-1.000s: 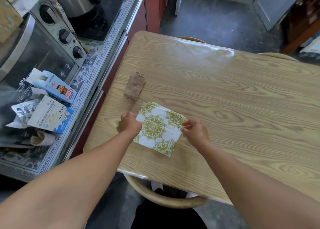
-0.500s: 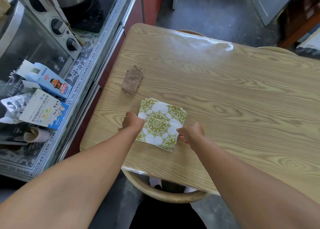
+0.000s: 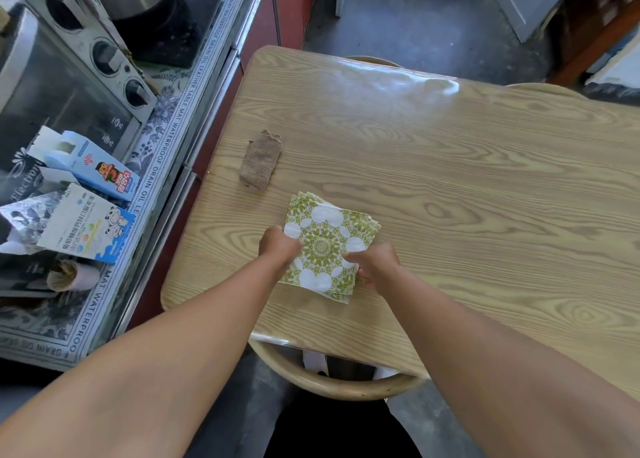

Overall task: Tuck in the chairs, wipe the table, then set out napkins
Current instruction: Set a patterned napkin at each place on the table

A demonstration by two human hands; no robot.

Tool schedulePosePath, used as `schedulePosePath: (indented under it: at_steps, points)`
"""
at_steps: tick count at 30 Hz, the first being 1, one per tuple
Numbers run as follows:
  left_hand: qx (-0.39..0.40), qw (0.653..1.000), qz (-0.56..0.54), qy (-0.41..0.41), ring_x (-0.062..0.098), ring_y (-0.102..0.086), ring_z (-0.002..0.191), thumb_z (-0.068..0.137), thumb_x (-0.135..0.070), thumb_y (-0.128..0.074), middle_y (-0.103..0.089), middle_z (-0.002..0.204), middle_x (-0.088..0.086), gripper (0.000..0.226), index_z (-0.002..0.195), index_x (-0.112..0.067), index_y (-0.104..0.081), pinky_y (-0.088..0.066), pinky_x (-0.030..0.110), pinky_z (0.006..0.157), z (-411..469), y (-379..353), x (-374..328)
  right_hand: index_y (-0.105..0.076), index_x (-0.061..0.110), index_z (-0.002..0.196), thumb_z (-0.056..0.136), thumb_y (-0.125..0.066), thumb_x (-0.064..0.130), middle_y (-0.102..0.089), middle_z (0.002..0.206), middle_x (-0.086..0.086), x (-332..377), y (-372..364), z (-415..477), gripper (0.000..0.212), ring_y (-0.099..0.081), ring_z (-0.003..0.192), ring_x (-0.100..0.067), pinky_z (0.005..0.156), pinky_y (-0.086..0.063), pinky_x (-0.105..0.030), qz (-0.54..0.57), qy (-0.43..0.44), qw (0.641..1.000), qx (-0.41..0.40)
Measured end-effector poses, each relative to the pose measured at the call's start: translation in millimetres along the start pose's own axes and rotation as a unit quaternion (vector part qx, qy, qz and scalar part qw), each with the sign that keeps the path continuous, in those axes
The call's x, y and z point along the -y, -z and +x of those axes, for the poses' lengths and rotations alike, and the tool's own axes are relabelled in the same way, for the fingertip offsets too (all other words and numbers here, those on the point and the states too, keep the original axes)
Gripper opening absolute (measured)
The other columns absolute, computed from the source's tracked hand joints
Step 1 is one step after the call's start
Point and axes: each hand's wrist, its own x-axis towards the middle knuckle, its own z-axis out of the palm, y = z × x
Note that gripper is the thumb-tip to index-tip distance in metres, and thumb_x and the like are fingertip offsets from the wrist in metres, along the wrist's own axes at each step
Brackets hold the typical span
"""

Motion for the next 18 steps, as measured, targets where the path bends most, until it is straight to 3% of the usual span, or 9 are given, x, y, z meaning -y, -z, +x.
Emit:
schedulePosePath:
  at_steps: [4,6,9,11,14,17,18]
  points:
    - [0.047,0.997,-0.056,0.005,0.023,-0.063,0.087,0.082,-0.006,-0.074,-0.069,0.106,0.012,0.03,0.11,0.0,-0.064,-0.047,0.028,0.07,-9,2,0,-0.065,0.007,0.105,0.068,-0.087,0.029,-0.067,0.092,-0.006,-4,7,-6,0.049,-0.064,0.081,-0.024,0.07,-0.053,-0.033,-0.001,0.005,1.0,-0.007]
    - [0.064,0.994,-0.088,0.014,0.02,-0.061,0.084,0.079,-0.003,-0.078,-0.067,0.1,0.01,0.033,0.108,0.001,-0.063,-0.045,0.025,0.062,-16,4,-1,-0.067,0.009,0.102,0.066,-0.087,0.03,-0.071,0.097,-0.006,-7,13,-8,0.046,-0.067,0.085,-0.024,0.077,-0.058,-0.035,0.003,0.006,1.0,-0.02]
    - [0.092,0.986,-0.137,0.026,0.017,-0.063,0.073,0.072,-0.002,-0.083,-0.068,0.088,0.008,0.036,0.103,0.001,-0.065,-0.046,0.023,0.052,-28,6,-2,-0.064,0.008,0.101,0.069,-0.087,0.029,-0.067,0.098,-0.005,-10,26,-12,0.044,-0.065,0.086,-0.025,0.074,-0.053,-0.031,0.001,0.013,0.999,-0.049]
    - [0.106,0.98,-0.164,0.029,0.016,-0.065,0.07,0.07,-0.002,-0.084,-0.069,0.084,0.007,0.034,0.099,-0.003,-0.066,-0.049,0.021,0.048,-36,6,-3,-0.064,0.007,0.105,0.074,-0.084,0.023,-0.066,0.1,-0.006,-12,32,-14,0.041,-0.064,0.094,-0.026,0.08,-0.052,-0.032,0.008,0.02,0.998,-0.061]
    - [0.124,0.974,-0.189,0.026,0.022,-0.067,0.085,0.069,-0.004,-0.085,-0.071,0.098,0.01,0.035,0.099,-0.007,-0.066,-0.054,0.027,0.067,-43,4,-1,-0.066,0.004,0.108,0.078,-0.08,0.018,-0.069,0.106,-0.009,-16,36,-19,0.036,-0.065,0.093,-0.025,0.085,-0.053,-0.033,0.013,0.026,0.998,-0.064]
    - [0.144,0.968,-0.2,0.038,0.026,-0.068,0.097,0.068,-0.005,-0.085,-0.071,0.104,0.011,0.049,0.113,-0.003,-0.065,-0.055,0.037,0.084,-49,3,3,-0.069,0.006,0.104,0.078,-0.079,0.015,-0.069,0.097,-0.008,-22,36,-22,0.03,-0.061,0.074,-0.018,0.064,-0.05,-0.027,0.03,0.03,0.998,-0.047]
    - [0.146,0.968,-0.199,0.039,0.027,-0.067,0.1,0.068,-0.005,-0.085,-0.072,0.106,0.011,0.053,0.116,-0.002,-0.064,-0.054,0.041,0.091,-49,4,5,-0.069,0.006,0.103,0.076,-0.081,0.016,-0.069,0.097,-0.007,-23,35,-22,0.031,-0.062,0.074,-0.017,0.064,-0.05,-0.027,0.044,0.032,0.997,-0.047]
